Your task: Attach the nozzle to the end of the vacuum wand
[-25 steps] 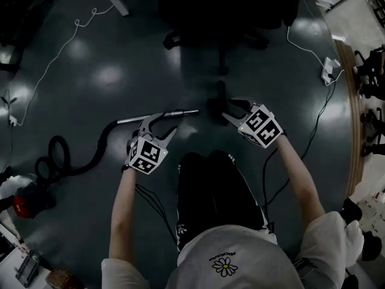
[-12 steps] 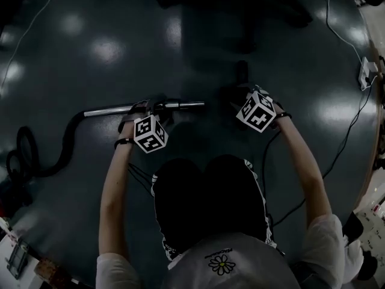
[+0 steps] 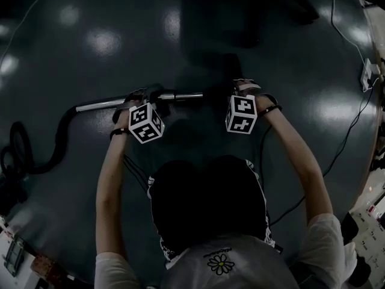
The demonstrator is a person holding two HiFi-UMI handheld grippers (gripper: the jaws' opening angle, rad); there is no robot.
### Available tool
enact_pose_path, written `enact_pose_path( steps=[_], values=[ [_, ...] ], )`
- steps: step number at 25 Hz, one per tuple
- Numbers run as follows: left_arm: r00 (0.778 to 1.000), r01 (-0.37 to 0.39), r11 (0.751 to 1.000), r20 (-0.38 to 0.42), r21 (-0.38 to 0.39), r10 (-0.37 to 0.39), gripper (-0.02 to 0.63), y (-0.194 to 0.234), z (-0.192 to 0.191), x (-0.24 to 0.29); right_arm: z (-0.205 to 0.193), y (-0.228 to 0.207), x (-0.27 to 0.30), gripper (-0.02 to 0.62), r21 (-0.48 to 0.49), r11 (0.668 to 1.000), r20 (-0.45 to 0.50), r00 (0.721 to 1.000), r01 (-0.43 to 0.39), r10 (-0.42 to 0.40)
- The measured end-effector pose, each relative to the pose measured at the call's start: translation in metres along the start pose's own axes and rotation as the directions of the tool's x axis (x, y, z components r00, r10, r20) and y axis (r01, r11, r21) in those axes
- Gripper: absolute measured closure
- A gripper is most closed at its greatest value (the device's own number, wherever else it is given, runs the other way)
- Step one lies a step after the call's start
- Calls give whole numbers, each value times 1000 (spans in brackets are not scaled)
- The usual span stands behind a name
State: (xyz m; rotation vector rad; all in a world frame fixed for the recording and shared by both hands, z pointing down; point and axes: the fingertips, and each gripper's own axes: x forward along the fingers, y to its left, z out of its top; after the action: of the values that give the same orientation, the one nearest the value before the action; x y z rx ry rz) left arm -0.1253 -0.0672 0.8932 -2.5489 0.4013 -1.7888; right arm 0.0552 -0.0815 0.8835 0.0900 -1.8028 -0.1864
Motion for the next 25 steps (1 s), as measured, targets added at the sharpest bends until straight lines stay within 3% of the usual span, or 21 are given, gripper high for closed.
enact_pose_path(
  steps=[7, 12, 15, 18, 23, 25],
  values=[
    [998, 12, 1000, 66, -7, -12, 402, 1, 21, -17, 23, 4, -17, 401, 33, 999, 129, 991, -20, 15],
    [998, 1, 1000, 60, -14, 0, 400, 4, 21, -12, 28, -1, -29, 402, 44, 998, 120, 992, 36, -41],
    [998, 7, 1000, 69, -18, -6, 400, 3, 23, -13, 40, -1, -32, 403, -25, 997, 109, 991, 75, -72],
    [997, 13, 999, 79, -32, -11, 393, 2, 29, -11, 52, 1, -26, 402, -92, 994, 99, 994, 65, -55],
    [992, 18, 995, 125, -103, -5, 380, 0, 33, -6, 47, 5, -12, 400, -32, 998, 106, 993, 50, -46],
    [985, 24, 988, 171, -151, 2, 377, -1, 39, -6, 48, 5, -9, 402, 48, 998, 133, 990, 39, -45]
  ],
)
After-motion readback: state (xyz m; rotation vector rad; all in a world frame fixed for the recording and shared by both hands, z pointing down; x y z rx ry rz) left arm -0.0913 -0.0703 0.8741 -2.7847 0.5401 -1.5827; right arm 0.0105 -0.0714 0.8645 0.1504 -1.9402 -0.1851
